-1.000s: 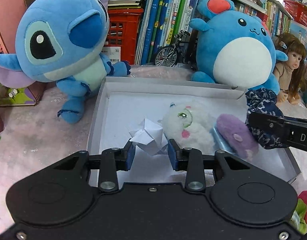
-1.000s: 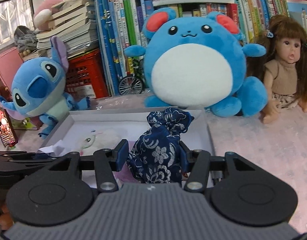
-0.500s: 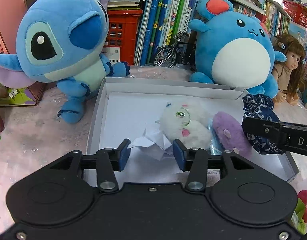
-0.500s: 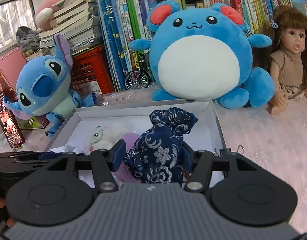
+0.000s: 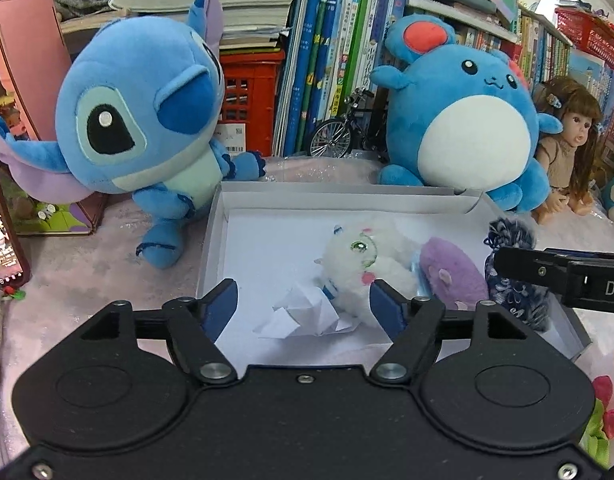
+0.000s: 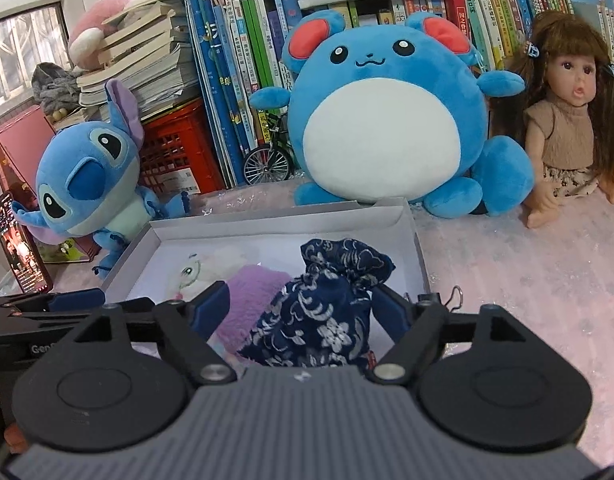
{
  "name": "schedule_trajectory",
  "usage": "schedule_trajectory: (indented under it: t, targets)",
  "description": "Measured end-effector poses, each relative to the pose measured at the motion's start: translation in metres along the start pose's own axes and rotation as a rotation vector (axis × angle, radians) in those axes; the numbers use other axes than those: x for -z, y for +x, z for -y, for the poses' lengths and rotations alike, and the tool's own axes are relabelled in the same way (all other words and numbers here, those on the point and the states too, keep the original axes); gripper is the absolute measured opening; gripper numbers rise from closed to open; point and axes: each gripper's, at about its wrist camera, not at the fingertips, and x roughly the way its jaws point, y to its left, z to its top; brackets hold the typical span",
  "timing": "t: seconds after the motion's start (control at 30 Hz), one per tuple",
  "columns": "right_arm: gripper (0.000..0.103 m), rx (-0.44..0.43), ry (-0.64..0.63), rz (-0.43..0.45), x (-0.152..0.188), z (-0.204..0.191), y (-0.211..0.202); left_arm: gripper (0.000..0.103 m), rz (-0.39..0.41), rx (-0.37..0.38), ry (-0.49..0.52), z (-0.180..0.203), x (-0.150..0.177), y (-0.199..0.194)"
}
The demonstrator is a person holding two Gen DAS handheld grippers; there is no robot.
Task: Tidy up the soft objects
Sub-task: 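Open the left tool to drop the paper while the right tool releases the floral pouch in the box, then move the left tool to the beige printed packet while the right tool approaches the green scrunchie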
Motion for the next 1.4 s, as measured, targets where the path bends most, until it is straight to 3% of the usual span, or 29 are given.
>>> schedule_trajectory:
  t: [0.6, 1.03, 1.4]
  targets:
    - [0.089, -0.046, -0.068, 0.07, 0.014, -0.013, -0.041, 0.077, 0.101, 0.055, -0.001, -0.001, 0.015, -0.058]
    - [0.093, -0.068, -0.199, 0.153, 0.048, -0.032, -0.084, 0.079, 0.164, 0.085, 0.005, 0.006, 0.056, -0.106]
    - [0.094, -0.035, -0.288, 0.18, 0.081, -0.038, -0.104, 0.079, 0.153, 0.088, -0.003, 0.006, 0.095, -0.122]
